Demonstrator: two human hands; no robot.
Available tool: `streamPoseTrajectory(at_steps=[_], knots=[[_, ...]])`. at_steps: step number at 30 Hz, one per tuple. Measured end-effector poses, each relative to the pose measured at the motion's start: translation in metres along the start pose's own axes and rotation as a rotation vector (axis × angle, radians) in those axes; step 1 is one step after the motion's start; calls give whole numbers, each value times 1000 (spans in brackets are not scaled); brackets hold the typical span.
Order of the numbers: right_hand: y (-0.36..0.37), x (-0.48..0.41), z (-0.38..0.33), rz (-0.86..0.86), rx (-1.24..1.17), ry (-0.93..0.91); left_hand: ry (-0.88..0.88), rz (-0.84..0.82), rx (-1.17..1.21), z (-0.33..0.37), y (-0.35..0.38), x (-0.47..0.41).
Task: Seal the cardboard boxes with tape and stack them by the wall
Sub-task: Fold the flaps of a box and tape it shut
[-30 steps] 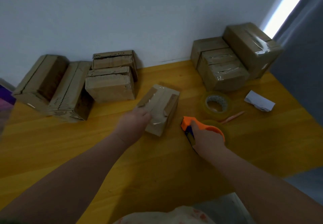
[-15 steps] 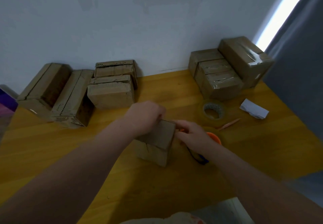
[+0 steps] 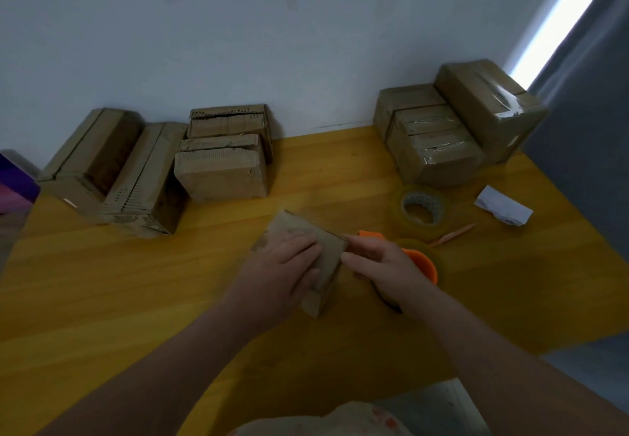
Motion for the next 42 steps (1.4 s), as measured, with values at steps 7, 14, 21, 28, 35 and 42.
streamPoseTrajectory(at_steps=[7, 14, 21, 28, 35, 42], knots=[[5, 0, 6, 89, -76, 58, -41, 18, 76, 1, 7, 7], [13, -7, 4, 258, -74, -10, -36, 71, 100, 0, 10, 7], [17, -9, -2, 390, 134, -206, -22, 110, 92, 0, 9, 7], [16, -8, -6, 427, 196, -292, -16, 125, 80, 3, 8, 6], [17, -9, -6, 490, 260, -322, -22, 131, 110, 4, 5, 4], [15, -13, -15, 574, 350, -273, -67, 82, 178, -2, 3, 1]])
Point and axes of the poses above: each hand's wrist, its own x-axis away from the middle knuckle, its own y-axis out of the palm, z = x × y, the point moved 4 cm from there along -x, towards the middle knuckle, and after that the axes turned 14 degrees about z, right-handed, at the moved point
